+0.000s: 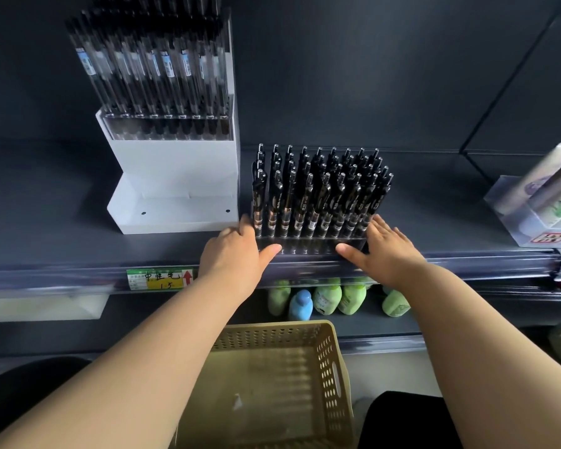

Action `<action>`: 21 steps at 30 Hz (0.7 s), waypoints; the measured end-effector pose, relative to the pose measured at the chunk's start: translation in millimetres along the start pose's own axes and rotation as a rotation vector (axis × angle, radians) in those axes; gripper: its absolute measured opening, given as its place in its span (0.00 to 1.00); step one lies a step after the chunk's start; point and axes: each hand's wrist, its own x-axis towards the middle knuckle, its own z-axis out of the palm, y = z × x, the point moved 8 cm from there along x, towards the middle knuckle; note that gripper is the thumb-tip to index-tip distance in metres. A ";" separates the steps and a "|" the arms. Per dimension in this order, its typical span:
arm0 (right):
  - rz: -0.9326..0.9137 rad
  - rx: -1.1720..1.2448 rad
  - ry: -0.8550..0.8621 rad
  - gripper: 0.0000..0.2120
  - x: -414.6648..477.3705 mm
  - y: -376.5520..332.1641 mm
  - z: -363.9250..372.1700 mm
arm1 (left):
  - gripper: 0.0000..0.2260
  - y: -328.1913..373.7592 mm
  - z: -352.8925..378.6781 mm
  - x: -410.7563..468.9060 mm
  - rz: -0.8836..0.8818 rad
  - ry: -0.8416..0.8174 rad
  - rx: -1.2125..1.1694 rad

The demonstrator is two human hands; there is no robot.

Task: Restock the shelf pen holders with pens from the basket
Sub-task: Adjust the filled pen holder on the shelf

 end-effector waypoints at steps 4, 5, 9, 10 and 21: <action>0.010 0.070 -0.001 0.43 -0.3 1.7 1.4 | 0.33 5.4 10.2 3.3 0.021 -0.047 -0.124; 0.015 0.074 -0.002 0.42 -0.5 1.9 1.5 | 0.33 6.2 11.5 3.9 0.015 -0.056 -0.153; 0.016 0.093 0.013 0.42 -3.1 0.4 -1.9 | 0.30 7.9 10.4 5.1 0.012 -0.041 -0.223; 0.012 0.100 0.019 0.41 -4.8 -0.6 -4.1 | 0.29 8.6 9.1 4.7 0.016 -0.039 -0.232; 0.013 0.205 0.043 0.37 -23.3 0.8 -22.6 | 0.28 19.3 -5.2 -5.6 0.074 -0.043 -0.236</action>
